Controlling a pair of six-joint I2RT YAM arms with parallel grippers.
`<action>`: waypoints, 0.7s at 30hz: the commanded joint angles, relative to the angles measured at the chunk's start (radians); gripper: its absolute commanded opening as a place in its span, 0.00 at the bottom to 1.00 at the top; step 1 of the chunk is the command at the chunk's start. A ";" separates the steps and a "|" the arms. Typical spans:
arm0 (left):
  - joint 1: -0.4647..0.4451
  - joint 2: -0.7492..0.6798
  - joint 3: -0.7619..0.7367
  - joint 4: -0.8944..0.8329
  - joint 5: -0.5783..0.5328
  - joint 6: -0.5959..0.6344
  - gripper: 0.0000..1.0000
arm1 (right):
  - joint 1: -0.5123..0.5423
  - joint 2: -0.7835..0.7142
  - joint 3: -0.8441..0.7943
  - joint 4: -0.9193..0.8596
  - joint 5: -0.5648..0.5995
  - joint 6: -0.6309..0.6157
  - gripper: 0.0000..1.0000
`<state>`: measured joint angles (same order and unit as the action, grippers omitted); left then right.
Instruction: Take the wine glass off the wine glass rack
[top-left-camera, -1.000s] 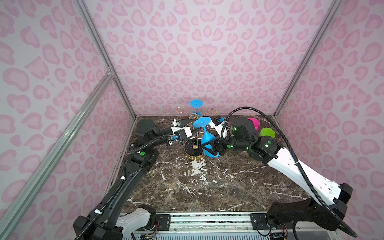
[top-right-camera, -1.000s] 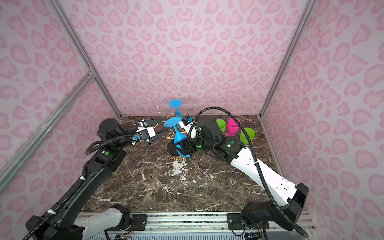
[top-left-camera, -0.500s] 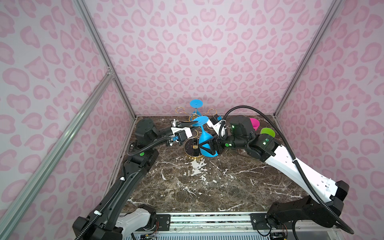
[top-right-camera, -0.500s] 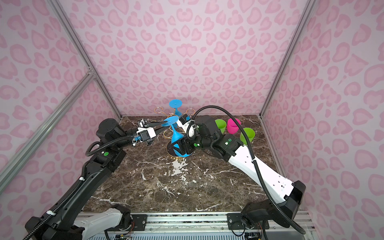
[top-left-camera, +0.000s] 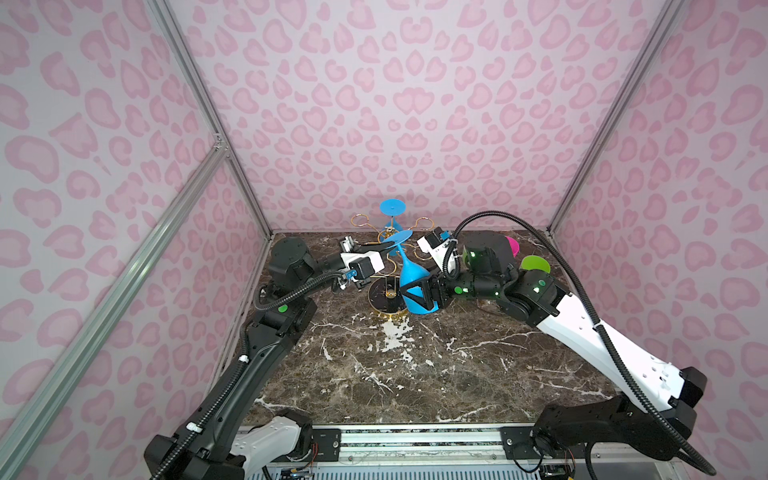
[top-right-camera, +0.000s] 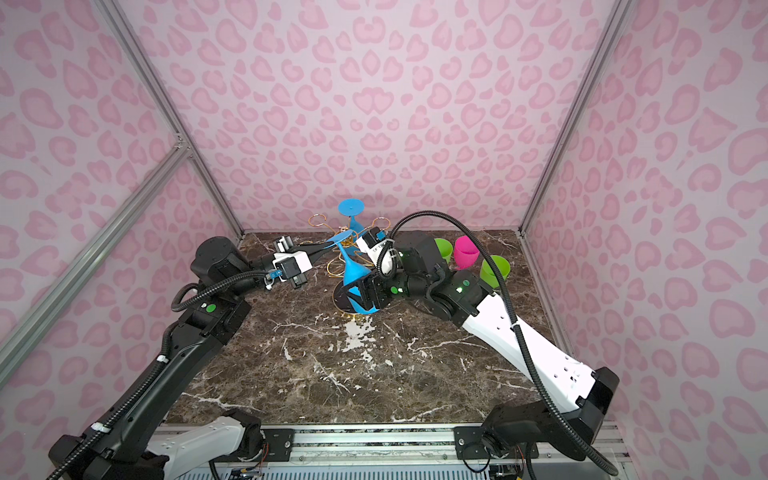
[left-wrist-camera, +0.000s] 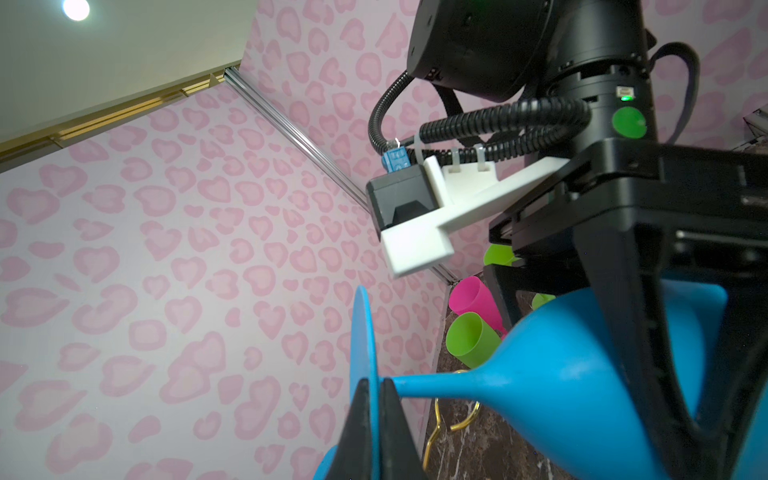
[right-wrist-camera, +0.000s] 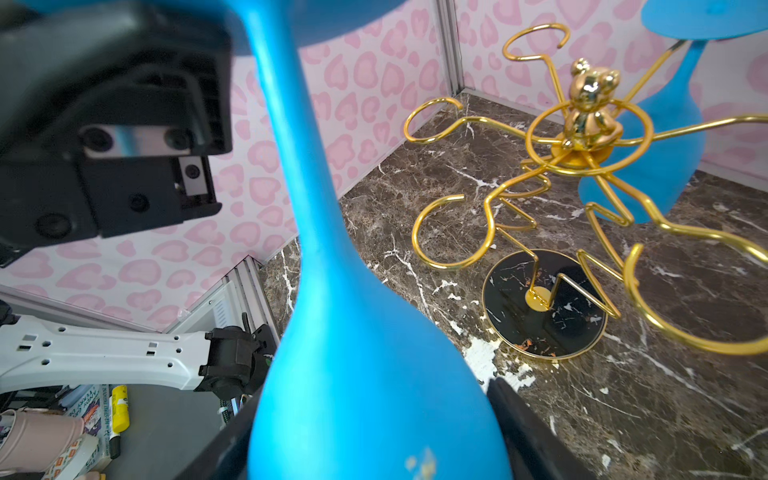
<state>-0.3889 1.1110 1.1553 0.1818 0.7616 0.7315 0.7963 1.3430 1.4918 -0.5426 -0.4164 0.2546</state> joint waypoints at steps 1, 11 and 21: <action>-0.001 0.000 0.018 0.015 -0.036 -0.090 0.03 | 0.003 -0.040 -0.051 0.119 0.013 0.001 0.80; 0.005 -0.017 -0.041 -0.001 -0.127 -0.273 0.03 | -0.007 -0.165 -0.156 0.253 0.041 0.011 0.92; 0.069 -0.006 -0.040 0.051 -0.179 -0.567 0.03 | -0.032 -0.406 -0.297 0.399 0.139 -0.017 0.96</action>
<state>-0.3412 1.1023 1.1114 0.1619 0.5793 0.3061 0.7731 0.9852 1.2259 -0.2340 -0.3344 0.2527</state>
